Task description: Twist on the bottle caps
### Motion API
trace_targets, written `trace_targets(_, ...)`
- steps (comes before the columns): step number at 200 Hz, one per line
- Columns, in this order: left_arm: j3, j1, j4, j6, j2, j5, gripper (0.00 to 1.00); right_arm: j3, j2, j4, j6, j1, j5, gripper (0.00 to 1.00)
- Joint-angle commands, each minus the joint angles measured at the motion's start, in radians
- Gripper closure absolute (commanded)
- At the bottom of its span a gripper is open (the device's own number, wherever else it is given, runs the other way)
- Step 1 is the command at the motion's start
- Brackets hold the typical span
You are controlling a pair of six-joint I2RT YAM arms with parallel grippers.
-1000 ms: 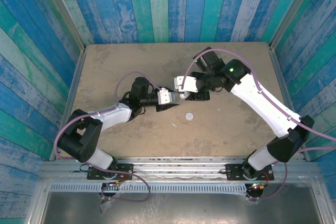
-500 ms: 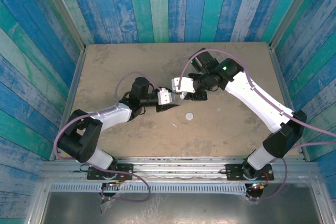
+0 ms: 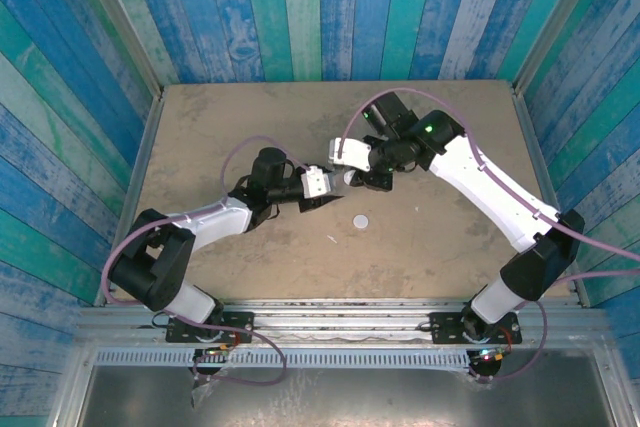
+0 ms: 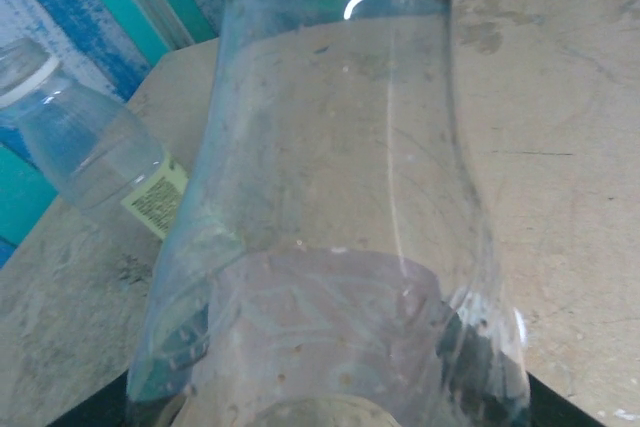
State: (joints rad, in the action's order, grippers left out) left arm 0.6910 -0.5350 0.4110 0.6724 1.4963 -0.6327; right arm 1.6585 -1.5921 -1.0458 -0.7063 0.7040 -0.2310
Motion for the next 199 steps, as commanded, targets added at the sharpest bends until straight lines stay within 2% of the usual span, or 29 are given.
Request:
trace_targets(1, 0.0, 0.006, 0.089, -0.071, -0.044, 0.214, 0.57, -0.009, 0.006, 0.006, 0.344, 0.017, -0.051, 0.82)
trace_targets(20, -0.01, -0.002, 0.126, -0.057, -0.045, 0.289, 0.57, -0.013, -0.002, 0.033, 0.602, 0.016, 0.004, 0.8)
trace_targets(31, -0.021, -0.006, 0.153, -0.05, -0.045, 0.328, 0.57, -0.027, -0.003, 0.059, 0.783, 0.01, 0.025, 0.82)
trace_targets(43, -0.033, -0.012, 0.179, -0.042, -0.045, 0.352, 0.57, -0.035, -0.012, 0.063, 0.989, -0.001, 0.0, 0.84)
trace_targets(56, -0.043, -0.015, 0.194, -0.035, -0.045, 0.359, 0.57, -0.055, -0.009, 0.087, 1.119, 0.01, -0.022, 0.84)
trace_targets(72, -0.051, -0.02, 0.203, -0.024, -0.044, 0.354, 0.57, -0.077, 0.004, 0.111, 1.179, 0.018, -0.027, 0.83)
trace_targets(94, -0.051, -0.025, 0.181, -0.013, -0.045, 0.32, 0.57, -0.076, 0.021, 0.113, 1.106, 0.014, 0.0, 0.76)
trace_targets(111, -0.06, -0.025, 0.181, -0.024, -0.051, 0.272, 0.56, -0.057, 0.038, 0.115, 1.0, 0.004, -0.031, 0.65)
trace_targets(123, -0.065, -0.025, 0.181, -0.045, -0.051, 0.232, 0.56, -0.048, 0.052, 0.122, 0.889, -0.001, -0.055, 0.51)
trace_targets(151, -0.07, -0.024, 0.205, -0.168, -0.06, 0.124, 0.57, -0.096, 0.12, 0.174, 0.582, -0.007, -0.076, 0.27)
trace_targets(168, -0.083, -0.025, 0.209, -0.213, -0.076, 0.086, 0.57, -0.148, 0.167, 0.229, 0.436, -0.022, -0.111, 0.22)
trace_targets(199, -0.073, -0.023, 0.133, -0.215, -0.105, 0.027, 0.57, -0.289, 0.28, 0.384, 0.184, -0.038, -0.264, 0.22)
